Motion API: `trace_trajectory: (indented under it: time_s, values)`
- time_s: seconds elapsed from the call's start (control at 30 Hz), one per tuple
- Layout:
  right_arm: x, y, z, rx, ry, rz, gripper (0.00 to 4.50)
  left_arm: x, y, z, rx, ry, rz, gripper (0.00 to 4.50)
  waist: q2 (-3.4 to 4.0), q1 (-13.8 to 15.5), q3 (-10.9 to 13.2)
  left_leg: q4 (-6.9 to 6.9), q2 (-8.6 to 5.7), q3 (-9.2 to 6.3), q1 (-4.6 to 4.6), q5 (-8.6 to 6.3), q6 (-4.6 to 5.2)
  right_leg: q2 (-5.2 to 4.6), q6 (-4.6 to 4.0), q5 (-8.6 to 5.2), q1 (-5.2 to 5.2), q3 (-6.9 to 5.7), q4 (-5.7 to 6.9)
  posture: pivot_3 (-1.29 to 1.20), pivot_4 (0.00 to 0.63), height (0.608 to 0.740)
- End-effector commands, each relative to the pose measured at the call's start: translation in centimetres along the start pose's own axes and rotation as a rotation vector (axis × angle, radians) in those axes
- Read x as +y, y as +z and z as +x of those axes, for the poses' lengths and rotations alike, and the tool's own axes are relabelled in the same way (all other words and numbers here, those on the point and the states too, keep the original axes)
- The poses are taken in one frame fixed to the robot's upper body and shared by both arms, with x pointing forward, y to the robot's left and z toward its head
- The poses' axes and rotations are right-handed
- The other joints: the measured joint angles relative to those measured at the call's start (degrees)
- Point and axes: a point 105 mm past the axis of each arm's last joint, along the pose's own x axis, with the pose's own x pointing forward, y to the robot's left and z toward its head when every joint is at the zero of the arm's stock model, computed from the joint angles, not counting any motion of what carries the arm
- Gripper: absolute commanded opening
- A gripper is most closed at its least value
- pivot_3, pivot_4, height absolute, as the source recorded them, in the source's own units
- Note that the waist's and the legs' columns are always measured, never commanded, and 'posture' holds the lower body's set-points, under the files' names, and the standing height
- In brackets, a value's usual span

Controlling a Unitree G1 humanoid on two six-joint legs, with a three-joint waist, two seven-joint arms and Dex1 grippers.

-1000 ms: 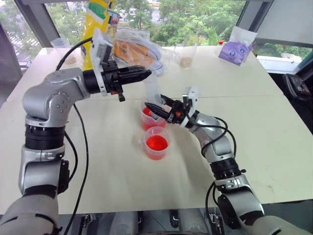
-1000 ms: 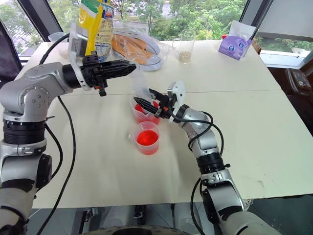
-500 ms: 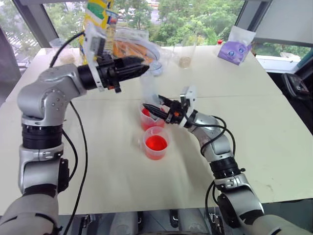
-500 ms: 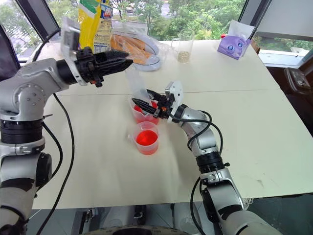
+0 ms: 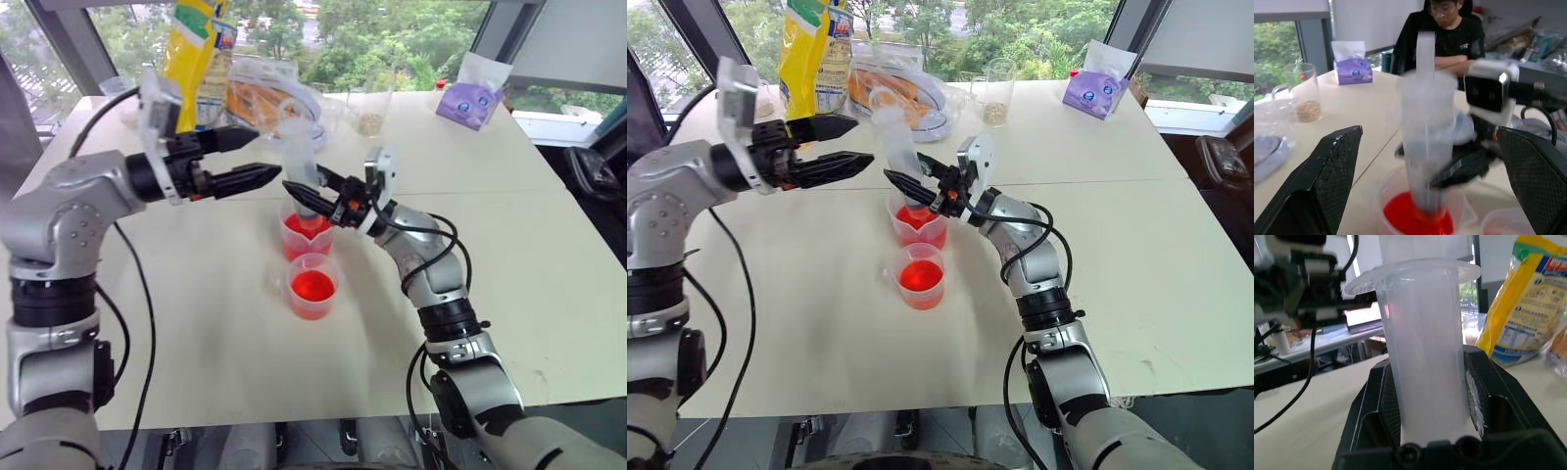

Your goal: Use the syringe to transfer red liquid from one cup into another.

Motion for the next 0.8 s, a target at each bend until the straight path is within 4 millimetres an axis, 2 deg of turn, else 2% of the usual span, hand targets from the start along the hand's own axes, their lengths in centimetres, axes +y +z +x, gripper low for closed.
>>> trace_trajectory:
  time_s: [0.03,0.13,0.2,0.37,0.47,0.57,0.8]
  values:
    - [0.7,5.0,0.6,-0.134,0.047,-0.034,1.42,-0.1,1.4,-1.5,-0.027,0.019,0.038,4.47,0.0,0.16,0.0,0.0,-0.01,0.0,0.0,0.0,0.0,-0.01,0.0,0.0,0.0,0.0,0.0,0.0,0.15,0.74]
    - [1.6,7.7,0.4,-0.184,0.096,0.007,1.42,0.1,1.6,-1.8,-0.032,0.034,0.038,4.47,0.0,0.32,0.0,0.01,-0.02,-0.02,-0.03,0.0,0.0,-0.04,0.0,0.0,0.0,-0.01,0.0,0.0,0.15,0.74]
    - [2.3,8.9,0.1,-0.198,0.13,0.043,1.42,0.1,1.6,-1.8,-0.033,0.034,0.04,4.47,0.0,0.32,0.0,0.0,-0.02,-0.03,-0.03,0.0,0.0,-0.06,0.0,0.0,0.01,-0.02,-0.01,0.0,0.15,0.74]
    - [4.4,10.0,-1.0,-0.178,0.217,0.124,1.42,0.0,1.8,-1.5,-0.043,0.019,0.041,4.47,-0.01,0.24,0.0,0.0,-0.02,-0.04,-0.02,0.0,0.0,-0.06,-0.01,0.0,0.01,-0.04,-0.01,0.0,0.15,0.74]
    - [5.5,9.2,-1.8,-0.131,0.255,0.159,1.42,-0.1,2.0,-1.2,-0.051,0.002,0.038,4.47,-0.01,0.26,0.0,0.0,-0.02,-0.03,-0.02,0.0,0.01,-0.05,-0.01,0.0,0.01,-0.04,-0.01,0.0,0.15,0.74]
    - [5.9,7.4,-2.2,-0.076,0.247,0.149,1.42,-0.6,2.3,-0.8,-0.058,-0.039,0.031,4.47,-0.01,0.27,-0.01,0.0,-0.03,-0.03,-0.02,-0.01,0.02,-0.04,-0.01,0.0,0.02,-0.04,-0.02,0.0,0.15,0.74]
    - [6.3,4.4,-3.0,-0.008,0.237,0.135,1.42,-3.2,3.3,-0.9,-0.059,-0.191,-0.006,4.47,-0.01,0.21,0.0,0.0,-0.02,-0.03,-0.02,-0.01,0.02,0.0,0.0,-0.01,0.01,-0.03,-0.02,0.0,0.15,0.74]
